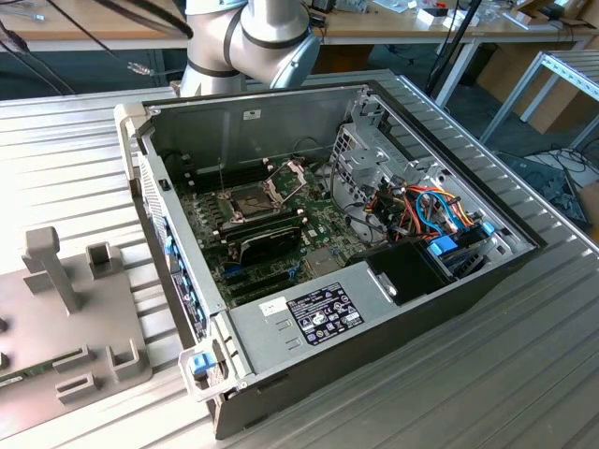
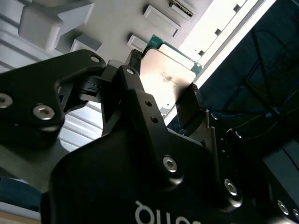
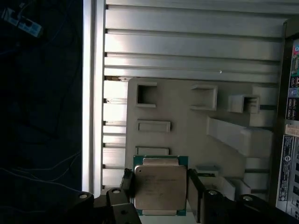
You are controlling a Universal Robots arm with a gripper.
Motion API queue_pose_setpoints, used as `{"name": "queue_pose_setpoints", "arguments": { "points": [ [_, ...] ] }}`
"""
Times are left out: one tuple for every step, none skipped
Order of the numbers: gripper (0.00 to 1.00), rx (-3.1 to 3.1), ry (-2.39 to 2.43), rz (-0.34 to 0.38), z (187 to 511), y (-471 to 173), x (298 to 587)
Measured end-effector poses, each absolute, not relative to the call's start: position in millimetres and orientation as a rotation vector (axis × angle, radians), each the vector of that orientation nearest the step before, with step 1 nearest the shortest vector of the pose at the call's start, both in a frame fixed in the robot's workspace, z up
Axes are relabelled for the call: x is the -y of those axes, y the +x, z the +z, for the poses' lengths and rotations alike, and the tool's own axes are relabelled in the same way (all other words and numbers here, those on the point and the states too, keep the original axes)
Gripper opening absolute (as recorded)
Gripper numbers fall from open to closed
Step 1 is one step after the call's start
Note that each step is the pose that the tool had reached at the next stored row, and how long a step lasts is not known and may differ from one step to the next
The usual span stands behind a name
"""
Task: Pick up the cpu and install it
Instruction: 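Pick up the cpu and move it towards the insertion slot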
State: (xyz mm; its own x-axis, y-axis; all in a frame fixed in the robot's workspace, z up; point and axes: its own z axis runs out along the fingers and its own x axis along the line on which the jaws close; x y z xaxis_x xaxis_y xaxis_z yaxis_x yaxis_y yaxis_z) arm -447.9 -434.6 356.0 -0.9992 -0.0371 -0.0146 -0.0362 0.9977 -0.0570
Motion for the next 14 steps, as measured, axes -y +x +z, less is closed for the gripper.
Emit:
{"name": "queue_pose_setpoints", "arguments": {
  "points": [
    [0.55,-3.124,-0.057,-0.089,359.2,-447.9,434.6],
    [0.55,-3.124,-0.057,-0.089,366.4,-447.9,434.6],
    [0.55,-3.124,-0.057,-0.089,369.6,-447.9,434.6],
    [0.55,-3.124,-0.057,-0.089,372.4,-447.9,434.5],
    [0.55,-3.124,-0.057,-0.089,375.6,-447.9,434.5],
    [0.55,-3.124,-0.057,-0.089,381.2,-447.9,434.5],
    [0.55,-3.124,-0.057,-0.089,384.2,-447.9,434.5],
    [0.55,-3.124,-0.057,-0.089,385.5,-447.9,434.5],
    [0.55,-3.124,-0.057,-0.089,386.1,-447.9,434.5],
    [0.55,-3.124,-0.057,-0.088,386.1,-447.9,434.5],
    [0.55,-3.124,-0.057,-0.089,386.2,-447.9,434.5],
    [0.55,-3.124,-0.057,-0.089,386.4,-447.9,434.5],
    [0.55,-3.124,-0.057,-0.089,386.7,-447.9,434.5],
    [0.55,-3.124,-0.057,-0.089,386.7,-447.9,434.5]
  ]
}}
